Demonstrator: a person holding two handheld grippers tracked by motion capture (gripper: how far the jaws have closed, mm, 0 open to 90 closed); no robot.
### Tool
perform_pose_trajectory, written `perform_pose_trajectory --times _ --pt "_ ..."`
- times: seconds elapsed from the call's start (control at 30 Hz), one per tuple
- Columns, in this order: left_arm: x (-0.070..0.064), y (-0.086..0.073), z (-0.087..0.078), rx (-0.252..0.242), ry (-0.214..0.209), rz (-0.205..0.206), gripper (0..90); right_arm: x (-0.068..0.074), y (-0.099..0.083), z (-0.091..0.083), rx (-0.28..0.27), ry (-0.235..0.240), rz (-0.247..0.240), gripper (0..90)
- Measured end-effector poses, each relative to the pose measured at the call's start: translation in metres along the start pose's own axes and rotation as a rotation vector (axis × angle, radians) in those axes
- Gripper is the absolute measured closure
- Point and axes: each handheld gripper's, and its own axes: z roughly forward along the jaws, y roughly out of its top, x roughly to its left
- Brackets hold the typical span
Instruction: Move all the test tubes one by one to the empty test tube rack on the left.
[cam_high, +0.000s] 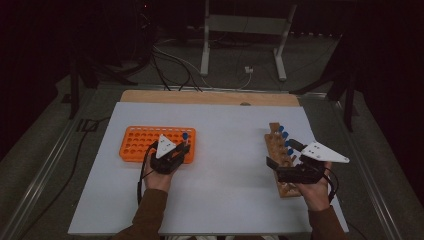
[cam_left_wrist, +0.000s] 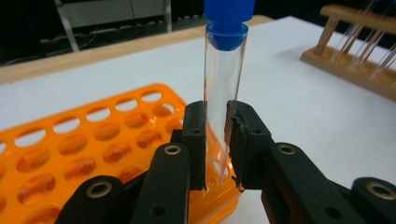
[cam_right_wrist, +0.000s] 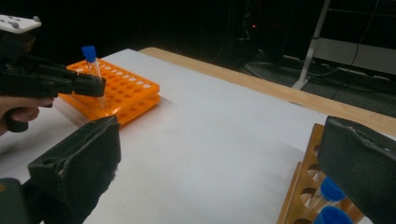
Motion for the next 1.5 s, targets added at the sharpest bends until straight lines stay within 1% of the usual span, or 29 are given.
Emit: perform_pose_trajectory --times 0.1,0.17,0.27,0.3,0.37,0.5,0.6,0.67,0.7,0.77,0.87,0.93,1.0,1.03,1.07,1.17,1.2,1.23,1.33,1.4,1.43,1.47,1.5 --pt "-0.001 -0.005 0.005 0.044 0.007 0.006 78.3 0.0 -0.001 0.001 0.005 0.004 -0.002 0.1" --pt "-0.001 -0.007 0.006 0.054 0.005 0.009 78.2 0.0 -0.002 0.002 0.007 0.005 -0.001 0.1" --pt "-0.002 -0.007 0.007 0.072 0.004 0.035 77.6 0.001 -0.003 0.002 0.008 0.009 0.001 0.1" --pt "-0.002 -0.008 0.007 0.081 0.004 0.037 77.6 0.001 -0.003 0.002 0.01 0.01 0.0 0.1" --pt "-0.002 -0.008 0.006 0.08 0.002 0.031 77.7 0.001 -0.003 0.003 0.012 0.011 0.001 0.1" --pt "-0.003 -0.008 0.007 0.085 0.01 0.037 77.8 0.002 -0.004 0.004 0.019 0.016 0.0 0.1" --pt "-0.004 -0.007 0.007 0.087 0.014 0.033 77.8 0.003 -0.005 0.004 0.022 0.016 -0.002 0.1" --pt "-0.003 -0.007 0.006 0.09 0.009 0.022 77.3 0.003 -0.005 0.005 0.024 0.019 -0.001 0.1" --pt "-0.003 -0.006 0.006 0.09 0.004 0.012 75.3 0.003 -0.005 0.005 0.023 0.019 -0.003 0.1" --pt "-0.004 -0.005 0.005 0.081 0.019 0.011 65.1 0.003 -0.005 0.004 0.02 0.021 -0.004 0.1" --pt "-0.004 -0.002 0.0 0.031 0.017 0.003 61.1 0.003 -0.005 0.003 0.017 0.019 -0.005 0.1" --pt "-0.004 0.001 -0.003 0.006 0.016 0.007 62.2 0.002 -0.005 0.003 0.015 0.019 -0.005 0.1" --pt "-0.005 0.003 -0.005 0.005 0.016 0.01 71.1 0.002 -0.004 0.002 0.014 0.02 -0.005 0.1" --pt "-0.005 0.003 -0.005 0.016 0.021 0.013 75.4 0.002 -0.005 0.002 0.014 0.019 -0.006 0.1" --pt "-0.005 0.002 -0.005 0.019 0.022 0.01 77.3 0.002 -0.005 0.002 0.015 0.019 -0.005 0.1" --pt "-0.003 0.001 -0.001 0.044 0.025 -0.001 77.9 0.002 -0.005 0.002 0.014 0.019 -0.006 0.1" --pt "-0.003 0.0 0.0 0.059 0.025 0.006 78.0 0.002 -0.005 0.002 0.012 0.018 -0.007 0.1" --pt "-0.004 -0.001 0.001 0.054 0.024 0.006 78.1 0.002 -0.004 0.002 0.011 0.017 -0.006 0.1" --pt "-0.004 0.0 0.002 0.058 0.027 0.004 78.0 0.001 -0.004 0.001 0.011 0.015 -0.006 0.1" --pt "-0.003 0.0 0.001 0.058 0.02 -0.009 77.2 0.001 -0.004 0.0 0.01 0.012 -0.005 0.1" --pt "-0.003 0.0 0.0 0.06 0.02 -0.019 74.9 0.0 -0.004 0.0 0.008 0.009 -0.003 0.1" --pt "-0.001 0.0 -0.001 0.053 0.014 -0.029 70.7 -0.001 -0.004 -0.001 0.006 0.008 -0.003 0.1" --pt "0.0 0.0 -0.003 0.043 0.006 -0.039 68.3 -0.001 -0.004 -0.001 0.005 0.005 -0.001 0.1"
